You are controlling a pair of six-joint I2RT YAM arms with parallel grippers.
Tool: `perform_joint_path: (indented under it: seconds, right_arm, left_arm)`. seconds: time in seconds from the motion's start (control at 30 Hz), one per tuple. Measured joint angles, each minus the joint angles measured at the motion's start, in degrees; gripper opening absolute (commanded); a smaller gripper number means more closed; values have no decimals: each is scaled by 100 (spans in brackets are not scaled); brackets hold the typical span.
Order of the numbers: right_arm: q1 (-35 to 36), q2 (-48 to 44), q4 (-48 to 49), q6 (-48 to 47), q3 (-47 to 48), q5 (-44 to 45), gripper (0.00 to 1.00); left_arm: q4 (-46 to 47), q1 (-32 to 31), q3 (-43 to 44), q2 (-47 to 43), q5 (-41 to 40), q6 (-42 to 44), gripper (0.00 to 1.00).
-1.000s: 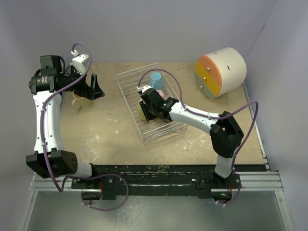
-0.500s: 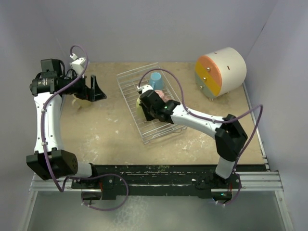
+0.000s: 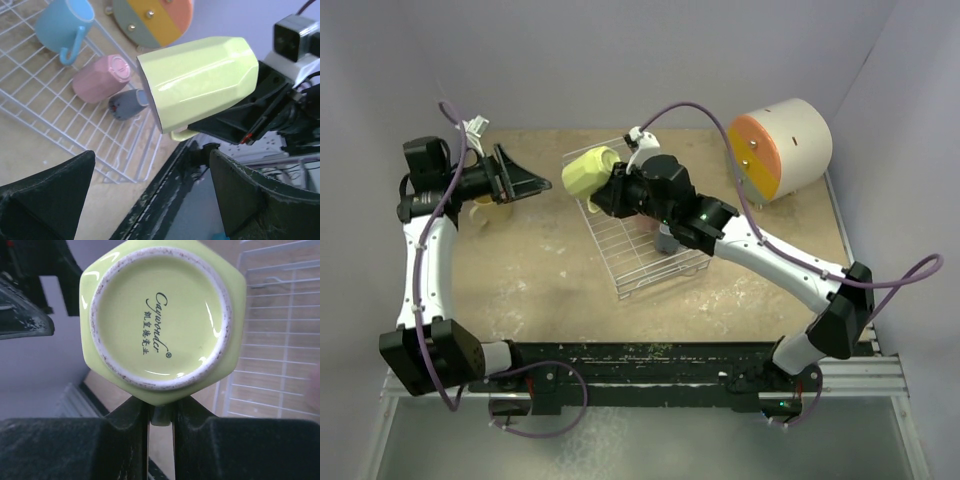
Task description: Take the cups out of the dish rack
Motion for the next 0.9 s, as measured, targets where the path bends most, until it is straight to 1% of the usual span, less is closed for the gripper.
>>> perform_joint_path:
  seconds: [0.07, 0.13, 0.23, 0.37, 0.43, 0.5, 0.57, 0.77, 0.9]
  right_arm:
    - [0, -48, 450, 365, -186, -245, 0]
    - [0, -94, 876, 708, -437, -413, 0]
    - [11, -87, 1281, 1056, -640, -581, 0]
    - [11, -13, 1742, 1370, -645, -745, 0]
    - [11, -11, 1934, 1473, -645, -809, 0]
    - [11, -11, 2197, 1591, -645, -876, 0]
    - [11, -11, 2444, 1705, -658, -944, 0]
    - [11, 15, 2907, 2002, -752, -1187, 0]
    - [11, 223, 3311, 2208, -752, -1331, 0]
  left_arm:
    - [1259, 70, -623, -302, 299, -1176, 99]
    - [2380, 92, -999, -511, 479, -2269, 99]
    - [4019, 90, -1139, -549, 616, -3757, 99]
    - [6308, 94, -1440, -518, 584, -5779, 99]
    - [7178, 87, -1558, -439, 566, -6568, 99]
    - [7783, 87, -1609, -332, 562, -7143, 99]
    - [8199, 87, -1646, -249, 553, -7534, 99]
    - [9079, 79, -1818, -225, 442, -8415, 99]
    - [9724, 24, -1832, -219, 304, -9038, 99]
